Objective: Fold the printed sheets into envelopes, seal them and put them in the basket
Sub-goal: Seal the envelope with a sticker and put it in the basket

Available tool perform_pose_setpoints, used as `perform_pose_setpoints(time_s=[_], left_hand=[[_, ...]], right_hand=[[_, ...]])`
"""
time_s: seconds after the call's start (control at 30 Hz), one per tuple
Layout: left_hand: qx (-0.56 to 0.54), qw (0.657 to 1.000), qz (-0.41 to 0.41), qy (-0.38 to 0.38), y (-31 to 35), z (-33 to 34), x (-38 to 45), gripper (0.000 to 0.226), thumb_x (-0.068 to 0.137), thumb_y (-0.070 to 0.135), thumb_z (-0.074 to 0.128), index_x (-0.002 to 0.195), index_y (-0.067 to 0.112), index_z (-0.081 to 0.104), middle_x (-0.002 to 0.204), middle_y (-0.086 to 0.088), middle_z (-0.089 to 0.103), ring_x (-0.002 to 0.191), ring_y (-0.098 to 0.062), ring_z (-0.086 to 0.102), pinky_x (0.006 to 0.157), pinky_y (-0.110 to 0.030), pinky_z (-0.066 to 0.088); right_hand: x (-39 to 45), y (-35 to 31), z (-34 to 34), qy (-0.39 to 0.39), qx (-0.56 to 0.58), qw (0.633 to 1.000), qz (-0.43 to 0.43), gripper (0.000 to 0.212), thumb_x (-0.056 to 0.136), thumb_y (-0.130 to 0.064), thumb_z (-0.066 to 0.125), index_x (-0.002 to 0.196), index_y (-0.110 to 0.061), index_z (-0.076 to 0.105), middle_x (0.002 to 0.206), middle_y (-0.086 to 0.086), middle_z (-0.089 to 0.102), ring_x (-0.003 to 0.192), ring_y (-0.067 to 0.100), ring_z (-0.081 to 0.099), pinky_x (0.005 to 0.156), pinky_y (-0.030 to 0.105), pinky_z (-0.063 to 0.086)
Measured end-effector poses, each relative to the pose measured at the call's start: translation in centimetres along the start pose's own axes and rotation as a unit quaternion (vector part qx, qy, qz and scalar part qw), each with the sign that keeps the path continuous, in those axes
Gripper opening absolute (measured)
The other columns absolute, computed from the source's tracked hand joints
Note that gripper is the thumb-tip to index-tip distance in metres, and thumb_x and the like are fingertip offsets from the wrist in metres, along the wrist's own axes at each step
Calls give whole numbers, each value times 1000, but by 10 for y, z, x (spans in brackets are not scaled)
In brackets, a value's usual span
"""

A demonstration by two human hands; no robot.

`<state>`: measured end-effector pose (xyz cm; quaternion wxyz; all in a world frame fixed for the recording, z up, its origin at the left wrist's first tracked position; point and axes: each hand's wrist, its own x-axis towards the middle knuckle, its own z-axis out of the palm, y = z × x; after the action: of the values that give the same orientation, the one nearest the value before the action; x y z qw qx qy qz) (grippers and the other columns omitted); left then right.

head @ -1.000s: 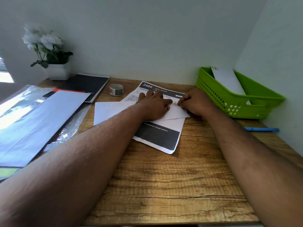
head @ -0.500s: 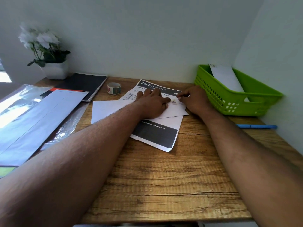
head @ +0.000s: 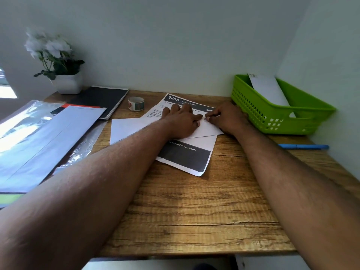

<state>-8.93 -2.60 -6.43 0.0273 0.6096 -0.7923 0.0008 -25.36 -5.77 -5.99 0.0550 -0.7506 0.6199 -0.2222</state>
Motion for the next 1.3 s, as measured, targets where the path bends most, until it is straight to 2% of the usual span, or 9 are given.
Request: perform_pose_setpoints(time_s=[0.1, 0.23, 0.4, 0.5, 0.57, 0.7, 0.87, 1.23, 1.3], left_hand=[[-4, 1000, -5, -3, 1, -1, -1, 47, 102, 46, 27, 149, 42, 28, 153, -5, 26, 140, -36, 21, 112, -57, 17], [-10, 1000, -6, 1, 1, -2, -3, 48, 102, 46, 27, 150, 41, 28, 153, -5, 26, 140, -35, 21, 112, -57, 16], [-4, 1000, -2, -5, 2, -2, -2, 49, 102, 46, 27, 151, 39, 25, 153, -6, 26, 141, -35, 19, 113, -58, 15], [1, 1000, -3, -5, 1, -3, -2, 51, 102, 47, 26, 152, 35, 24, 155, -6, 24, 142, -35, 18, 113, -59, 15], [6, 1000, -6, -10, 1, -4, -3, 51, 102, 46, 27, 152, 33, 24, 156, -5, 22, 143, -34, 17, 113, -60, 13], [16, 1000, -15, -9, 3, -4, -3, 52, 102, 46, 26, 152, 30, 25, 157, -5, 21, 143, -33, 18, 111, -60, 13], [3, 1000, -21, -7, 2, -3, -3, 53, 102, 46, 25, 152, 28, 25, 156, -4, 21, 143, -33, 18, 111, -60, 12], [17, 998, -48, -22, -1, -6, -7, 59, 99, 55, 27, 152, 26, 26, 160, -9, 16, 146, -36, 12, 113, -61, 12], [18, 995, -93, -14, -11, -9, -12, 66, 94, 65, 31, 149, 28, 31, 160, -11, 16, 146, -37, 13, 113, -60, 14]], right_hand=[[-2, -3, 0, 0, -11, 1000, 11, 24, 78, -45, 66, 100, -36, 73, 113, -9, 69, 111, 27, 57, 95, 41, 44], [-5, -3, -4, -7, 9, 1000, -6, 24, 85, -34, 66, 106, -26, 73, 112, -2, 70, 104, 20, 62, 80, 22, 42], [-11, -7, -8, -35, 4, 999, -11, 35, 84, -46, 66, 111, -25, 71, 111, 1, 71, 88, 13, 60, 72, 22, 38], [-12, -6, -13, -83, 13, 996, -13, 48, 83, -51, 65, 123, -25, 65, 130, 2, 61, 110, 16, 57, 78, 20, 35], [-15, -5, -17, -124, 2, 992, -13, 59, 83, -55, 62, 135, -30, 52, 150, 1, 40, 134, 19, 39, 98, 25, 31], [-12, 3, -9, -143, -16, 987, -67, 57, 94, -47, 49, 146, -29, 34, 158, -4, 23, 146, 16, 18, 120, 36, 10], [-4, 8, 5, -185, -56, 980, -46, 50, 96, -55, 30, 144, -42, 30, 156, -14, 23, 147, 20, 16, 117, 53, 12], [-3, 4, 19, -198, -99, 975, -9, 76, 82, -77, 2, 149, -42, 5, 158, -21, -1, 148, 26, -4, 114, 63, -5], [-5, 4, 17, -196, -119, 973, 1, 64, 91, -68, 6, 149, -42, 4, 158, -22, -2, 148, 27, -5, 111, 65, -9]])
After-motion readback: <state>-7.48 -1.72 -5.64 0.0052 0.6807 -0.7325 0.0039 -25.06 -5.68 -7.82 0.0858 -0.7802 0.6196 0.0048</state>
